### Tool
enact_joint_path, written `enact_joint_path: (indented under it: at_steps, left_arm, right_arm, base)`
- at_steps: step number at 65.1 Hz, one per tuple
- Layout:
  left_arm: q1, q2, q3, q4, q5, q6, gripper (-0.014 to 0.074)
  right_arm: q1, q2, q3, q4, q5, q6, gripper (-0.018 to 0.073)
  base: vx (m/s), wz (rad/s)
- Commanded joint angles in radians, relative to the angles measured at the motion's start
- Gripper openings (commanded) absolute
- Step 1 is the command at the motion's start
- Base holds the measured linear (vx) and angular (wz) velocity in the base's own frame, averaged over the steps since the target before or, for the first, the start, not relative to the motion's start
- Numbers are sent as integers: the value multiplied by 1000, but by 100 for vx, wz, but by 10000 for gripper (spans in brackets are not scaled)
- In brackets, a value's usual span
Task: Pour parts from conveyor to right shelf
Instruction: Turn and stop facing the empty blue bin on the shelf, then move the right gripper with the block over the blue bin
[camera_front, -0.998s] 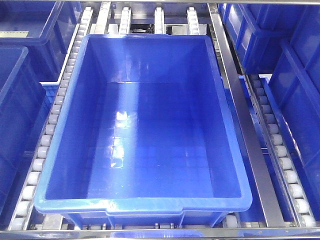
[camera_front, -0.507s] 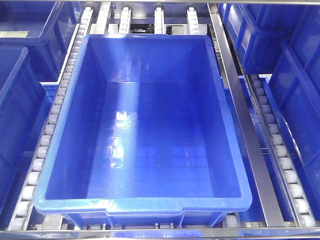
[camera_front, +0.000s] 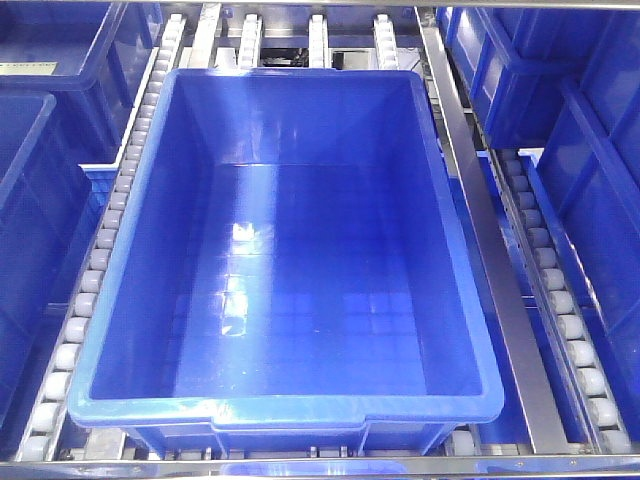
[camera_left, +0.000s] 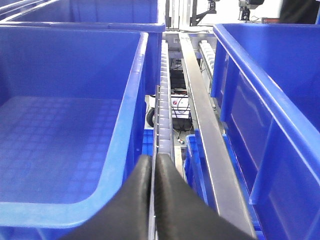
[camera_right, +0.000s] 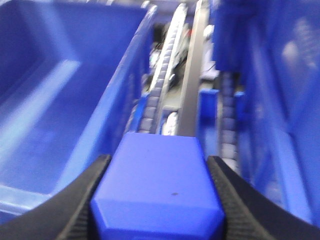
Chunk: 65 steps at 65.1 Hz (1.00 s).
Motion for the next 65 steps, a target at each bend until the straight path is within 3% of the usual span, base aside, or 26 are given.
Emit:
enact_joint_path:
  at_steps: [1,8,32,53,65]
  left_arm:
    - [-1,18,-20,-8,-79,-8,-6]
    - [-1,18,-20,-8,-79,-8,-6]
    - [-1,18,-20,-8,-79,-8,-6]
    - [-1,18,-20,-8,-79,-8,-6]
    - [-1,18,-20,-8,-79,-8,-6]
  right_arm:
    - [31,105,-99,80,-88,-89,-4]
    - [63,237,-183,113,-77,-117,-4]
    - [70,724,-499,226,100,-96,-3]
    - [188,825,-533,218,95,-91,-2]
    - [191,825,-526,219,100,-55,-2]
  base:
    - [0,0]
    - [0,0]
    - [0,0]
    - [0,0]
    - [0,0]
